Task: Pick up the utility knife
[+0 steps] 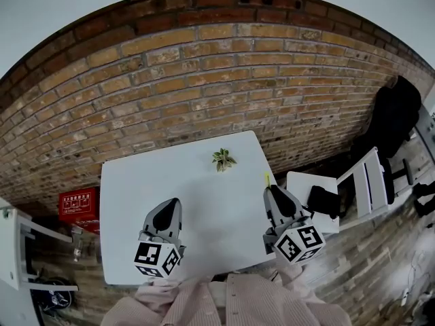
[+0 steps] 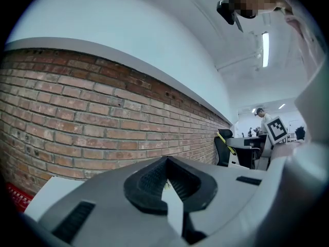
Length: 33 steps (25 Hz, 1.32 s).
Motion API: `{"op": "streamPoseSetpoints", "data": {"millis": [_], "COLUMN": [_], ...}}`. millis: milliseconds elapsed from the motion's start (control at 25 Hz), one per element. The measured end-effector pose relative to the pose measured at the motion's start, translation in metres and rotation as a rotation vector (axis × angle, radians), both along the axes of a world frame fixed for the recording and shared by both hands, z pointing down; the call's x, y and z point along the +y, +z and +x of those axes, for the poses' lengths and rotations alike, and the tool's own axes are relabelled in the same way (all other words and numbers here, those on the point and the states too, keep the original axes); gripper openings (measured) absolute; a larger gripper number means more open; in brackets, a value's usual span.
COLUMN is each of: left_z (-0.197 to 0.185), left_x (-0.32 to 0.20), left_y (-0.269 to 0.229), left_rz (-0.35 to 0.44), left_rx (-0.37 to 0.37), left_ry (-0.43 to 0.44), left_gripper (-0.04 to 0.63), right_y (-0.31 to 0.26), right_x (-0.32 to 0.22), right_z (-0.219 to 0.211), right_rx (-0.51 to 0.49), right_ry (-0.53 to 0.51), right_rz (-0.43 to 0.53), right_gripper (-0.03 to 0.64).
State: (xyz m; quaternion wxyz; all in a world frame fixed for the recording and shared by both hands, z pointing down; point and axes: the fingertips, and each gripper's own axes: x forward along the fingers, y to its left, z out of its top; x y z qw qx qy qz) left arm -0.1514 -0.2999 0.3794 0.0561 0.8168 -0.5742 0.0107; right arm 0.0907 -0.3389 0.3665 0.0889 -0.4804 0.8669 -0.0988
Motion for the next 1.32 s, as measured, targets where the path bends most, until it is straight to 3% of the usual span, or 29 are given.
{"op": "streamPoseSetpoints", "data": {"millis": [440, 1320], "left_z": [-0.008, 0.002], "left_x": [0.002, 0.0], "left_y": [-0.009, -0.007], "left_rz": [0.019, 0.017], "left_rx": [-0.003, -0.031], "left_ry": [-0.03, -0.008], "left_gripper": [-0.008, -0.008], "right_y": [-0.014, -0.008], "right_x": [0.002, 0.004], "right_z": [0.006, 0.002], "right_rx": [-0.012, 0.016], "right_ry": [0.004, -0.003], "right_rz": [0.029, 0.028], "right_gripper": [0.06, 0.06]}}
